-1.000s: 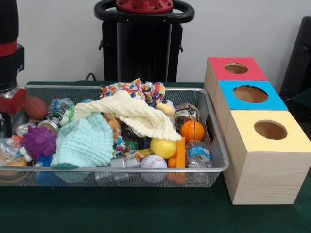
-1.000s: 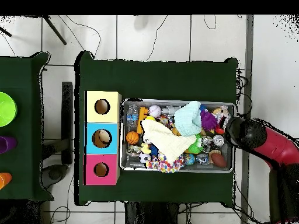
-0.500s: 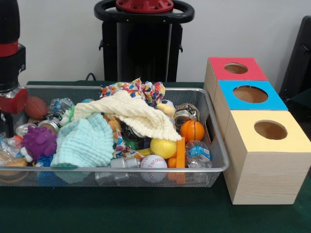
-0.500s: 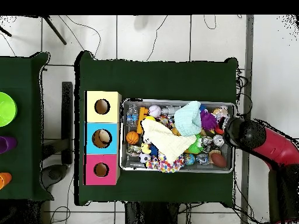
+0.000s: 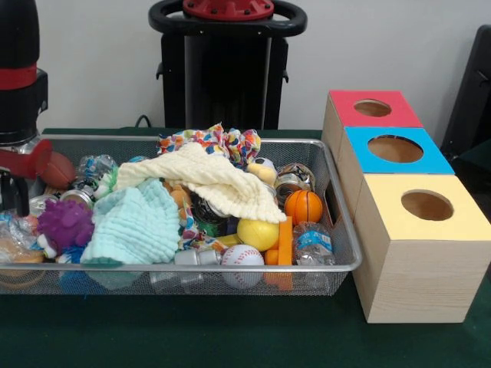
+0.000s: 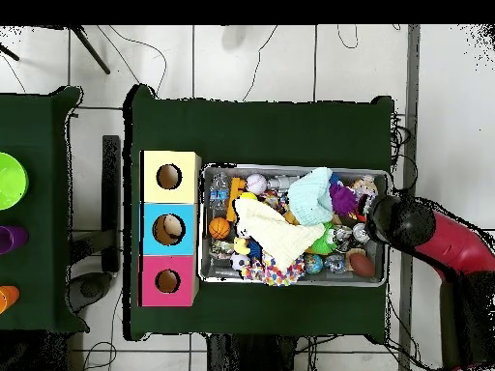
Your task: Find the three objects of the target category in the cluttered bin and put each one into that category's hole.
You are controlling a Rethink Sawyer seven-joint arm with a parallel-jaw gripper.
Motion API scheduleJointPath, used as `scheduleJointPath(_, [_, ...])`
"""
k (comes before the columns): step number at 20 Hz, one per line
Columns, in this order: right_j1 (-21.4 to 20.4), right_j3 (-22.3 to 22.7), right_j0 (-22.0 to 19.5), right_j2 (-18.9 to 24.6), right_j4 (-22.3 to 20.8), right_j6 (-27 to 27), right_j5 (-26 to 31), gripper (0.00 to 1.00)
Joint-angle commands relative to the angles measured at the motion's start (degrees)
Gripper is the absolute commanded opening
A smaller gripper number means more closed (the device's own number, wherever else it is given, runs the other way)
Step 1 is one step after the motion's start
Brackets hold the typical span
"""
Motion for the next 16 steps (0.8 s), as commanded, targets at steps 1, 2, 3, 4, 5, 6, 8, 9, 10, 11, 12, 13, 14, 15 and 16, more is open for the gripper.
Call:
scheduleJointPath(1, [-1.44,8.35,3.26,3.28,-1.24,5.4,-3.3,0.0])
scheduleJointPath(2, [-1.63,8.5,3.65,2.96,-1.13,5.79,-3.25,0.0])
scheduleJointPath(3, [-1.67,8.49,3.92,2.8,-0.97,5.98,-3.03,0.0])
scheduleJointPath(4, [-1.73,8.6,4.23,2.61,-0.9,6.27,-3.17,0.0])
scheduleJointPath(5, [-1.74,8.62,4.53,2.44,-0.79,6.47,-3.19,0.0])
scheduleJointPath(6, [-1.77,8.7,4.85,2.25,-0.68,6.73,-3.25,0.0])
scheduleJointPath(8, [-1.95,9.09,5.53,1.8,-0.57,7.26,-3.53,0.0])
scheduleJointPath(9, [-2.06,9.08,5.89,1.49,-0.46,7.48,-3.53,0.0])
scheduleJointPath(10, [-2.3,9.29,6.28,1.15,-0.39,7.74,-3.64,0.0])
scheduleJointPath(11, [-2.48,9.27,6.7,0.78,-0.27,8.01,-3.54,0.0])
scheduleJointPath(12, [-2.8,9.51,7.13,0.41,-0.23,8.3,-3.58,0.0])
scheduleJointPath(13, [-3.1,9.74,7.58,-0.01,-0.18,8.66,-3.7,0.0])
scheduleJointPath(14, [-3.45,10.09,7.96,-0.37,-0.09,8.96,-3.78,0.0])
scheduleJointPath(15, [-3.79,10.46,8.38,-0.79,0.0,9.35,-4.02,0.0])
scheduleJointPath(16, [-4.12,10.86,8.68,-1.1,0.08,9.57,-4.29,0.0])
